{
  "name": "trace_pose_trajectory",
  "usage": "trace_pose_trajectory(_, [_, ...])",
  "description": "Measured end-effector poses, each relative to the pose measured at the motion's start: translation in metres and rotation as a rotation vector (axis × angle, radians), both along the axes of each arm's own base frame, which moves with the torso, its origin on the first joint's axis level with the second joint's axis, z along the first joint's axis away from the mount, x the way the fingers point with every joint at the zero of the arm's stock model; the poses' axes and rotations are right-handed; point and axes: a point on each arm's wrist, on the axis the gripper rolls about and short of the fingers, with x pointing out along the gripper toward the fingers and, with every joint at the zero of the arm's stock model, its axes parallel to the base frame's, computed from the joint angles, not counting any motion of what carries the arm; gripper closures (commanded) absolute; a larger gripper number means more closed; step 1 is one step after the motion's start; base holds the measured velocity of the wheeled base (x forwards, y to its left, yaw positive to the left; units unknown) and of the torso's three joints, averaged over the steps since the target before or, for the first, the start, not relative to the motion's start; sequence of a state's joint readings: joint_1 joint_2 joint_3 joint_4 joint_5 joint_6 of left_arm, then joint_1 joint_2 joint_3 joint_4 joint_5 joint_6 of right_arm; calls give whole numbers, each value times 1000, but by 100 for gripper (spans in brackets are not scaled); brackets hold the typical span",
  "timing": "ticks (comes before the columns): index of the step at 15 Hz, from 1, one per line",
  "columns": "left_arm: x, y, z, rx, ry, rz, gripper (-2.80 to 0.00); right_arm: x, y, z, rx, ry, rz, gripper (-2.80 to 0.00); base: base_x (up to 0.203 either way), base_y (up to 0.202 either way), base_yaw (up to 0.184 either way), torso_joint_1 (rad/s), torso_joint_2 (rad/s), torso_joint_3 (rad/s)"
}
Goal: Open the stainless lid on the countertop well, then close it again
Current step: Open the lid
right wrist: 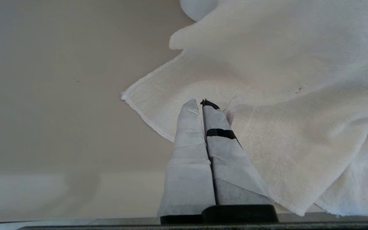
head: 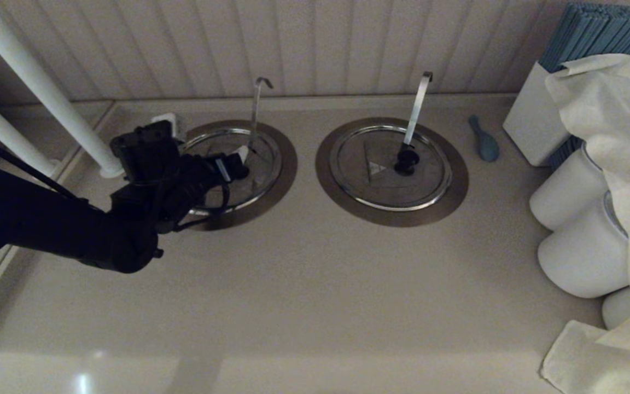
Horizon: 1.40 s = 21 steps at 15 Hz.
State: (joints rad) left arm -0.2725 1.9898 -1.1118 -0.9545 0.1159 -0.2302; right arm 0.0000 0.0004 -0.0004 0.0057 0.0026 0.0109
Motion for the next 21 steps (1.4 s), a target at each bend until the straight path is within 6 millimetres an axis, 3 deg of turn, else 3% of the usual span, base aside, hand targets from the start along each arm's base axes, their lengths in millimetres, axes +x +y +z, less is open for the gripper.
trace_pose_trajectory(10, [9,-5,-25,61,46,8,-280,0,0,0,0,0,-1,0,0,0,0,0,0,0])
trace_pose_trajectory(21, [12,0,-27,131,47,65,-280,0,0,0,0,0,-1,0,0,0,0,0,0,0])
